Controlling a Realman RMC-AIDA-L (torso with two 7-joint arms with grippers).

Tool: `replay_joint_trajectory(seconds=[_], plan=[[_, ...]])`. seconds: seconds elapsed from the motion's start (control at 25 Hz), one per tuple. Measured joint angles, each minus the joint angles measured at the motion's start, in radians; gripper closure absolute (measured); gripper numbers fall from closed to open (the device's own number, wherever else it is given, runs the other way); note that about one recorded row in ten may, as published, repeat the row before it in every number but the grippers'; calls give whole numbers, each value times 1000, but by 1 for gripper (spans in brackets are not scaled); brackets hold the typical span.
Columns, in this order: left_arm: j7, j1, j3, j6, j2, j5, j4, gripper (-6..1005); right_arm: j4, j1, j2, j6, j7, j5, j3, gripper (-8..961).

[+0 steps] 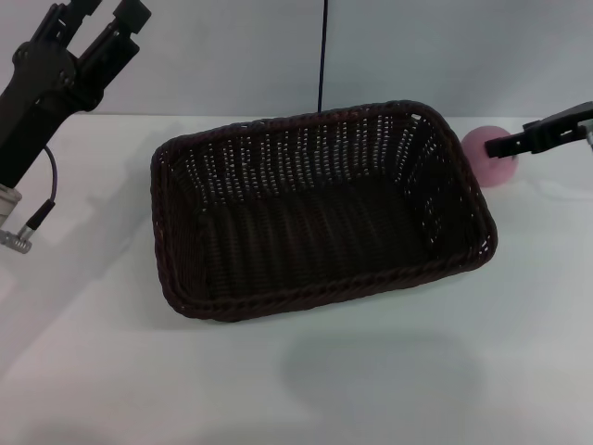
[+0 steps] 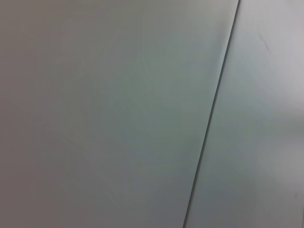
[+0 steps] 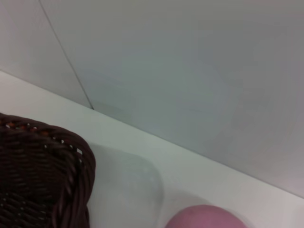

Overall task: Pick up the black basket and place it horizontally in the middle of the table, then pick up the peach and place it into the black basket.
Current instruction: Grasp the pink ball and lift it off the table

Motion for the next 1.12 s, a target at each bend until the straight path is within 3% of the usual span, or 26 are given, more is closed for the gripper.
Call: replay_joint_trajectory(seconds=[0.44, 0.88, 1.12], plan=[[0, -5, 1, -4, -1, 0, -3, 144, 50, 15, 17, 66, -16, 1, -44, 374], [0, -21, -4, -4, -1, -1, -26, 147, 52, 18, 26, 63, -34, 1, -49, 722], [0, -24, -4, -4, -1, -2, -25, 150, 38, 6, 33, 62, -34, 3, -43, 784]])
